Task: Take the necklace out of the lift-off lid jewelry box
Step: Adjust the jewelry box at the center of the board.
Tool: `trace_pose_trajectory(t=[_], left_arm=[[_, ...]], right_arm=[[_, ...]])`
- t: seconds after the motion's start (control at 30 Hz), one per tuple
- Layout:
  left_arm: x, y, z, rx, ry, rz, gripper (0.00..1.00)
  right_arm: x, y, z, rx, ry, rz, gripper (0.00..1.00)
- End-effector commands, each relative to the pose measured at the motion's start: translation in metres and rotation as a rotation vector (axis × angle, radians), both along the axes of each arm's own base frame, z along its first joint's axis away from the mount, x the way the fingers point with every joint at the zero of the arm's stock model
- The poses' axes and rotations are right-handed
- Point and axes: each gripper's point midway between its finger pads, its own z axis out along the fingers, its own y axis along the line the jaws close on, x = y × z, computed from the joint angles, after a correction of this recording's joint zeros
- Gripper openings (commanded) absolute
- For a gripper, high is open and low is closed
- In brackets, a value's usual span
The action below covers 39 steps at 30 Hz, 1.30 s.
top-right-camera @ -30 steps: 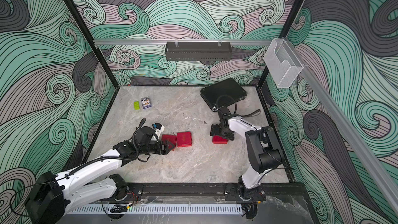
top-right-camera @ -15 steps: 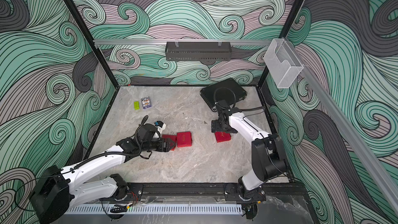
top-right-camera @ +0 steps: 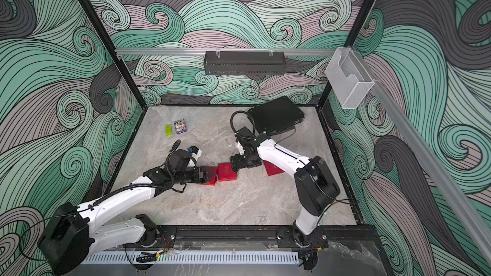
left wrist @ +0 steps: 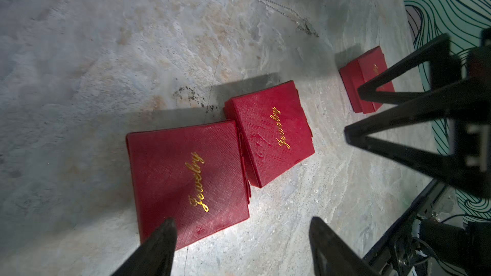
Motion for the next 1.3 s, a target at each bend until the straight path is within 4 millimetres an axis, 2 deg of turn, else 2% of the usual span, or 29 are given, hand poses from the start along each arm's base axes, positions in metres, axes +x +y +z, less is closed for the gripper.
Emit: trace_pose_trajectory(t=[0.0, 0.17, 0.37, 0.47, 0.57, 0.77, 0.87, 1.03, 1.13, 1.27], left_arm=[[0.002, 0.014, 0.007, 0.006, -0.032, 0.057, 0.77], [-0.002, 0.024, 0.009, 0.0, -0.058, 0.093, 0.77], [-0.003, 0.033, 0.012, -0.001, -0.104, 0.122, 0.77], [-0.004, 0.036, 0.013, 0.003, -0.116, 0.128, 0.77], [-0.005, 0.037, 0.012, 0.007, -0.114, 0.126, 0.77], [-0.006, 0.036, 0.01, 0.006, -0.109, 0.118, 0.76], [-0.006, 0.036, 0.01, 0.002, -0.113, 0.118, 0.76], [-0.004, 0.033, 0.009, -0.002, -0.112, 0.111, 0.76], [-0.004, 0.033, 0.009, 0.001, -0.105, 0.111, 0.76], [-0.005, 0.033, 0.009, 0.0, -0.097, 0.11, 0.76]], right_arm=[[0.0, 0.029, -0.01, 0.029, 0.017, 0.054, 0.93], [0.007, 0.046, -0.025, 0.026, 0.037, 0.083, 0.9], [0.017, 0.057, -0.025, 0.035, 0.01, 0.143, 0.85], [0.013, 0.059, -0.028, 0.037, 0.043, 0.15, 0.79], [0.005, 0.054, -0.038, 0.024, 0.083, 0.145, 0.74], [-0.023, 0.022, -0.053, -0.046, 0.138, 0.096, 0.7], [-0.045, 0.011, -0.049, -0.022, 0.14, 0.095, 0.68], [-0.071, 0.011, -0.029, 0.02, 0.115, 0.169, 0.68], [-0.071, 0.013, -0.011, 0.066, 0.07, 0.178, 0.69], [-0.057, -0.005, 0.005, -0.009, -0.051, 0.121, 0.79]])
